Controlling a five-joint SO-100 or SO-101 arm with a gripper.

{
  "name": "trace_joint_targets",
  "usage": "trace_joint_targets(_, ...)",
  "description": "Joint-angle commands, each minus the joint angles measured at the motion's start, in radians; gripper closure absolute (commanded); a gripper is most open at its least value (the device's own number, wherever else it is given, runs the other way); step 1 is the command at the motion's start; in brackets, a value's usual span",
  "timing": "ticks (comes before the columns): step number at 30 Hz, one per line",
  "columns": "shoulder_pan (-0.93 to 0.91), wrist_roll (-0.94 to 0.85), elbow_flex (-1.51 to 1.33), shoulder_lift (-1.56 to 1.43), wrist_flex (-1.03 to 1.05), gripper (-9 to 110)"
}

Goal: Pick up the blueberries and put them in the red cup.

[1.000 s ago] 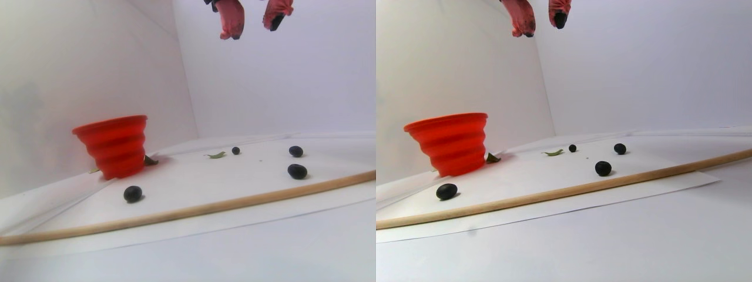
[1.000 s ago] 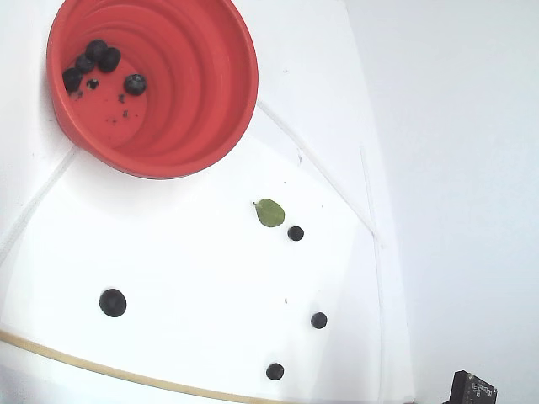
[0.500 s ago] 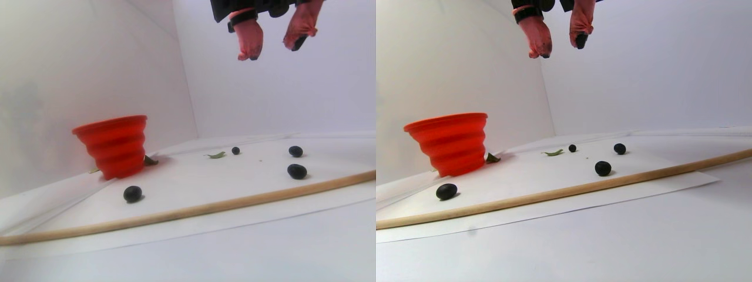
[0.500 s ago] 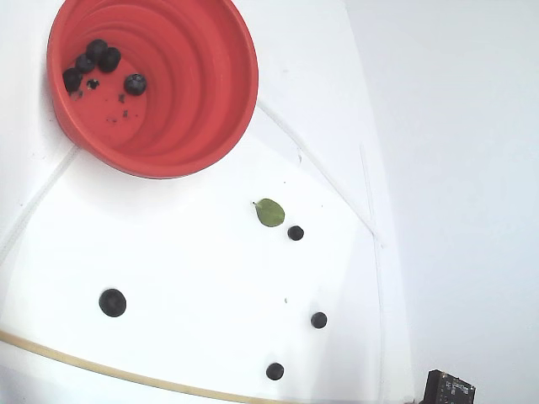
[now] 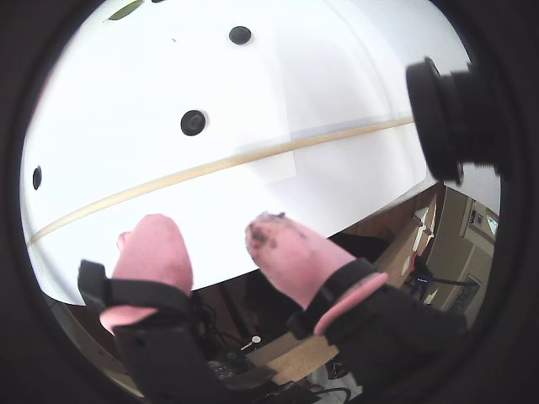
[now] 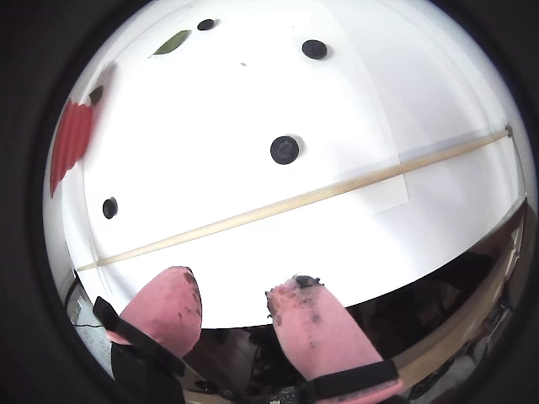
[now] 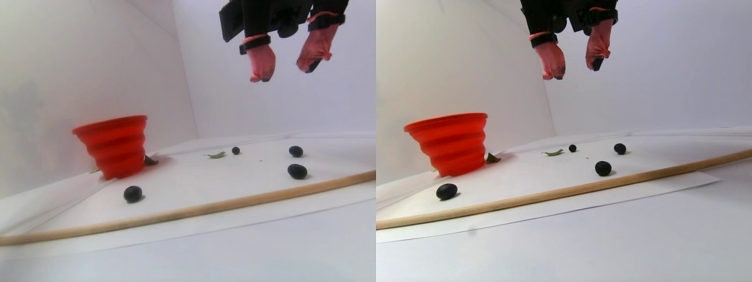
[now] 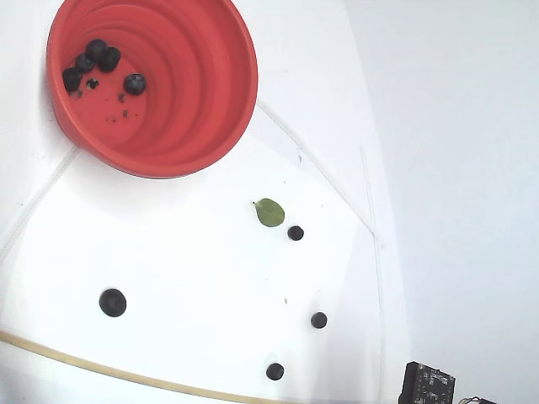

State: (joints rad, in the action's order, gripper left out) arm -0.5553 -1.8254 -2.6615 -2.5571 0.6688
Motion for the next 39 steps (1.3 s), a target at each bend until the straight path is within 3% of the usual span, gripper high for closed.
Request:
trace_joint_targets(1, -0.015, -0.012, 0.034, 0.051, -0.064, 85)
trace_joint_targets(39, -0.044, -0.044, 0.129, 0.423, -0.347, 85)
